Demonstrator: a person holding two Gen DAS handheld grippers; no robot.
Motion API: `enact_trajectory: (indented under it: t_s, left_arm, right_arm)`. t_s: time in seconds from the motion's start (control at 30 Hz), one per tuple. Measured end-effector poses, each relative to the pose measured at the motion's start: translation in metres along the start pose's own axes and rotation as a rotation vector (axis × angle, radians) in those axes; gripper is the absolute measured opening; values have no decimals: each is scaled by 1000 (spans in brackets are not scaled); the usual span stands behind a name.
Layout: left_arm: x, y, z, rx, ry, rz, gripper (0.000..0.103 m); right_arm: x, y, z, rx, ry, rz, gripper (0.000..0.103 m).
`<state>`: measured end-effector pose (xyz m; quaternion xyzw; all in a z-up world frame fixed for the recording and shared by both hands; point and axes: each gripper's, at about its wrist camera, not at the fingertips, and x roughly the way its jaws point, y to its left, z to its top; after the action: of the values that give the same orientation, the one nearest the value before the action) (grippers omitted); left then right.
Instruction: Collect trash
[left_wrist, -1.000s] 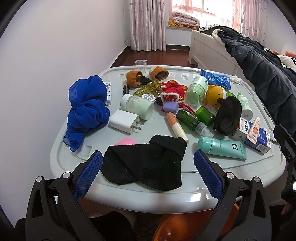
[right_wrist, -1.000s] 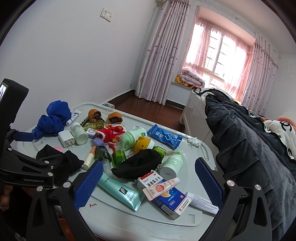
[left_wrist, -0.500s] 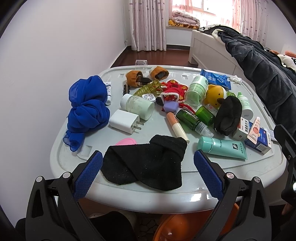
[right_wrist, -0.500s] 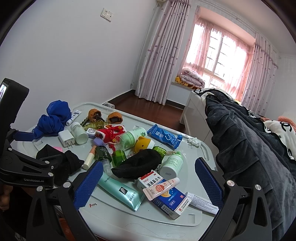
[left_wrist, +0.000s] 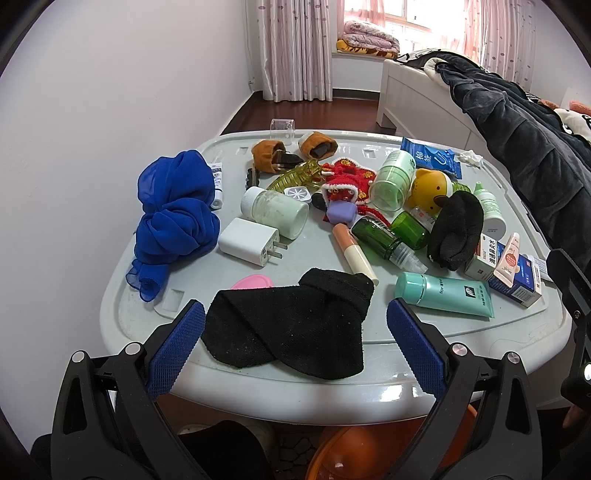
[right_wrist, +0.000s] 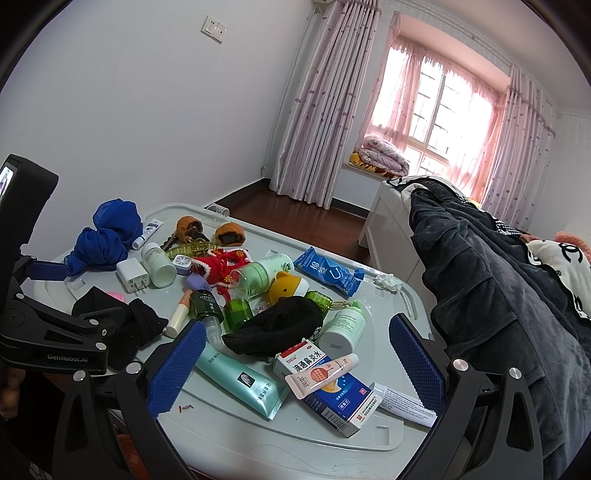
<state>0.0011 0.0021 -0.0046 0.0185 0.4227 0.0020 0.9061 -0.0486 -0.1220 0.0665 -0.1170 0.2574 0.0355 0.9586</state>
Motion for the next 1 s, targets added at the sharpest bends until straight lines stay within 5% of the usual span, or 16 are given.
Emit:
enact_trajectory:
  t_s: [1.0]
  left_arm:
    - [3, -1, -3, -21, 31, -63, 96]
  right_arm:
    - [0, -2, 0, 1, -3, 0, 98]
